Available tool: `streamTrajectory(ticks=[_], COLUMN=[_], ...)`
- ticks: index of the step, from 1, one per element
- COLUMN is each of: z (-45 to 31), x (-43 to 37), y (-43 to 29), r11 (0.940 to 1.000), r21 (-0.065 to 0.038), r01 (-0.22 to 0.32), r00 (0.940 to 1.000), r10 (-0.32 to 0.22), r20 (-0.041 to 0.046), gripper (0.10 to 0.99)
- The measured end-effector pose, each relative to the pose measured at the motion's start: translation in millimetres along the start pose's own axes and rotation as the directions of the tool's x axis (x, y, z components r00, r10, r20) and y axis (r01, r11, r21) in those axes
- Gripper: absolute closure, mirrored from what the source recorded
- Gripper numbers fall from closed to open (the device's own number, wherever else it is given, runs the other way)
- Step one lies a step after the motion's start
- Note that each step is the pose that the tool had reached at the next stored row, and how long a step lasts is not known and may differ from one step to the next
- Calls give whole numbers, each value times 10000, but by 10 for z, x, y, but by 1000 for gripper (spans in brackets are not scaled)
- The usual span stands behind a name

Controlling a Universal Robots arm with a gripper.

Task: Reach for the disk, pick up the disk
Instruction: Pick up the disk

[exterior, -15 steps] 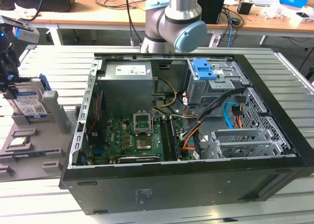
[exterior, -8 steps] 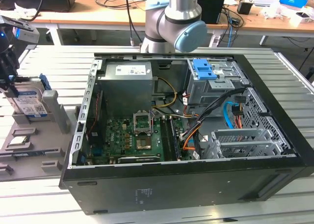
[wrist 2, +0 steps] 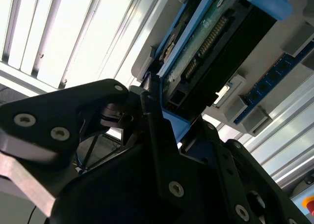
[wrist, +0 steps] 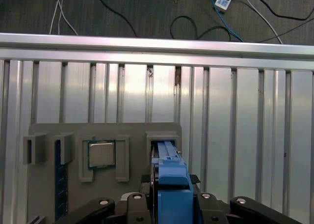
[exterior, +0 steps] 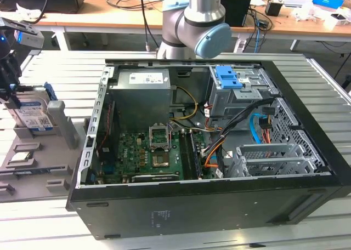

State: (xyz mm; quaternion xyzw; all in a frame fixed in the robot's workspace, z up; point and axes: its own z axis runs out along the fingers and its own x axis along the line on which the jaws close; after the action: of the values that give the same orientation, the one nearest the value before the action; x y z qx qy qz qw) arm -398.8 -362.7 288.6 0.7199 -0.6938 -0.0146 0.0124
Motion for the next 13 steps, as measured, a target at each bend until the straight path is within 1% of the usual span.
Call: streamTrajectory(ticks=[7, 10, 13], z=[-5, -52, -79], x=[0, -2, -2], y=[0, 2, 3], r11=[10000, 10000, 10000], r21=[2, 0, 0], r01=[2, 2, 1], r00=[10000, 10000, 10000], r10=[-2, -2, -1], r20=[0, -1, -1], gripper=[718, 718, 718])
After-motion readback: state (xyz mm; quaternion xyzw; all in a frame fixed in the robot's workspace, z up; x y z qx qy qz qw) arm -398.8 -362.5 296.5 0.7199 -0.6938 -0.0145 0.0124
